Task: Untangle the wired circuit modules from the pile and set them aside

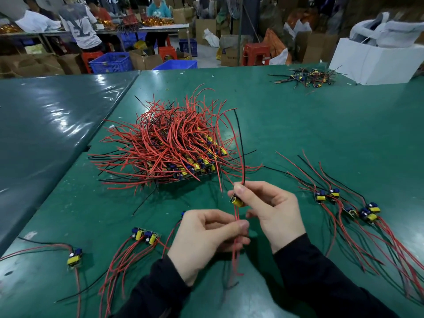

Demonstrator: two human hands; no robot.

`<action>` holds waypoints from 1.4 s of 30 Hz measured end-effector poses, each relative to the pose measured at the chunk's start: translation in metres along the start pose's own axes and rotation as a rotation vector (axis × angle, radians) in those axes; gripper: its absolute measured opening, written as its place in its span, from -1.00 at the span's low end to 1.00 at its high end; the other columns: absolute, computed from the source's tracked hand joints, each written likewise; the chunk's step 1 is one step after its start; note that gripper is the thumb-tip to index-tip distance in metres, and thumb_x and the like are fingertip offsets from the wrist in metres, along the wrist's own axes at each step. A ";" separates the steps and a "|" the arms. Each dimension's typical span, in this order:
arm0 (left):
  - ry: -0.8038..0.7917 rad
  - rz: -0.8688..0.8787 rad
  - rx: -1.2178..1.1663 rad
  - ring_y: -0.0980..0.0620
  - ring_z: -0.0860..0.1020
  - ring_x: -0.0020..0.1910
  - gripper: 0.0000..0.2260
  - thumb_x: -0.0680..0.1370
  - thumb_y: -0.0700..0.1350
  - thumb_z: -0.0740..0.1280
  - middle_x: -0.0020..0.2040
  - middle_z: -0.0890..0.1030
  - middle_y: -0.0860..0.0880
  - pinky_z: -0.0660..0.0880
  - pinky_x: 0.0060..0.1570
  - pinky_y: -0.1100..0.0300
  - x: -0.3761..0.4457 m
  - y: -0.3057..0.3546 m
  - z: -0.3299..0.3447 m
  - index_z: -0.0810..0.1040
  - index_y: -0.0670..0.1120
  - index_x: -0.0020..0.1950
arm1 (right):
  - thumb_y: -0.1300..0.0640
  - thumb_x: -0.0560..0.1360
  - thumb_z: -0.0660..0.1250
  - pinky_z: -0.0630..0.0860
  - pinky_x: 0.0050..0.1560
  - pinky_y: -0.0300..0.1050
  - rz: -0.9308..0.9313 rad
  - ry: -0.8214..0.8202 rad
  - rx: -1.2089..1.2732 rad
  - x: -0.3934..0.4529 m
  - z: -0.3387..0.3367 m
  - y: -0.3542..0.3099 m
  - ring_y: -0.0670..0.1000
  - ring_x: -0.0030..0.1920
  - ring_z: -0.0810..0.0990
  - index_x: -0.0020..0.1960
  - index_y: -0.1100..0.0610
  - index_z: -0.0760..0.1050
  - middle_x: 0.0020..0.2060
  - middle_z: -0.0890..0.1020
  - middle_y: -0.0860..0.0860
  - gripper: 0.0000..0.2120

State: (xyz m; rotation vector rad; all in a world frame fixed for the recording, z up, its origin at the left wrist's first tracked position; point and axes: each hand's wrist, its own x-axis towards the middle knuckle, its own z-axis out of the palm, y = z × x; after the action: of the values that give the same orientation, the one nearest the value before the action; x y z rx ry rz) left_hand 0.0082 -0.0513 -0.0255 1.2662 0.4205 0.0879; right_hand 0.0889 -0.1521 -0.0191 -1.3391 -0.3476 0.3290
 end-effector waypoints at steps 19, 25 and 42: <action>-0.072 0.120 0.123 -0.03 0.62 -0.45 -0.95 0.51 -0.36 0.32 -0.39 0.64 -0.15 0.53 -0.48 0.25 -0.001 -0.002 -0.002 0.51 -0.24 -0.09 | 0.09 0.33 0.47 0.38 -0.47 -0.40 -0.009 0.131 -0.011 0.012 -0.013 -0.002 -0.17 -0.44 0.56 -0.32 0.10 0.62 -0.39 0.69 0.03 -0.89; 0.002 0.235 0.164 0.06 0.44 -0.59 -0.92 0.55 -0.35 0.26 -0.43 0.57 -0.11 0.33 -0.62 0.34 0.002 -0.002 -0.004 0.49 -0.24 -0.13 | 0.29 0.26 0.48 0.54 -0.36 -0.25 0.125 -0.100 0.097 0.010 -0.008 0.003 -0.04 -0.39 0.62 -0.09 0.14 0.61 -0.25 0.71 0.08 -0.76; -0.066 0.065 0.131 0.15 0.15 -0.66 -0.68 0.38 0.09 0.33 -0.60 0.32 0.00 0.11 -0.61 0.44 0.001 0.012 -0.016 0.53 -0.11 -0.46 | 0.48 0.36 0.39 0.55 -0.41 -0.26 -0.072 0.118 0.176 0.022 -0.019 -0.002 0.03 -0.40 0.67 -0.08 0.15 0.49 -0.41 0.65 0.05 -0.72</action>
State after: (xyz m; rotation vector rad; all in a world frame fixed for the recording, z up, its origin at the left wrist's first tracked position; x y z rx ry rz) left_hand 0.0048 -0.0327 -0.0185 1.4083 0.3322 0.0746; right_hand 0.1168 -0.1604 -0.0196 -1.1650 -0.2618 0.2140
